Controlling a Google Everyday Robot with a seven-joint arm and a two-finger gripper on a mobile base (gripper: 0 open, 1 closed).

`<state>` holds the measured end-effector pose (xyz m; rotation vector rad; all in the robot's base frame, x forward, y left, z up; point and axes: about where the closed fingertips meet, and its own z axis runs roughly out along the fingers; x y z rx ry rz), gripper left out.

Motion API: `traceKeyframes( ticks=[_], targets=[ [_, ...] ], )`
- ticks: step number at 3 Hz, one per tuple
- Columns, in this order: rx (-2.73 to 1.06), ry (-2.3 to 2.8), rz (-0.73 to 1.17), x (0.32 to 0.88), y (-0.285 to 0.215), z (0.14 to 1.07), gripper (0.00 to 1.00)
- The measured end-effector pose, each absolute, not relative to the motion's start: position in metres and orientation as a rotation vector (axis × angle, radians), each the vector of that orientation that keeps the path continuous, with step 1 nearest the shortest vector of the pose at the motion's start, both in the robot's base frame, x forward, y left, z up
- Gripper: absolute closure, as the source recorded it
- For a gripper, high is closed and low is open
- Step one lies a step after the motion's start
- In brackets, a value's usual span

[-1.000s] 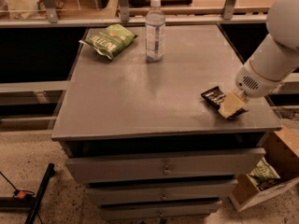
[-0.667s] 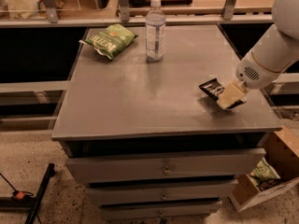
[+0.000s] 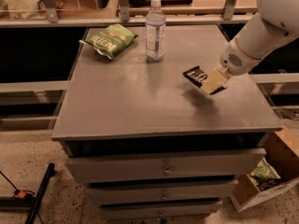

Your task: Move rxbar chocolate near blue plastic bottle

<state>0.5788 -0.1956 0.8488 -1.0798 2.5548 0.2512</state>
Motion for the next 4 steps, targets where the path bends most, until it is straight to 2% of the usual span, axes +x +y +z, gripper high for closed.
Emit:
traceKeyframes(
  ticks=[3, 4],
  targets=[
    [-1.264, 2.39, 0.336, 0.631, -0.107, 0.847, 1.0],
    [-1.274, 2.376, 0.296, 0.643, -0.093, 0.851, 1.0]
  ],
)
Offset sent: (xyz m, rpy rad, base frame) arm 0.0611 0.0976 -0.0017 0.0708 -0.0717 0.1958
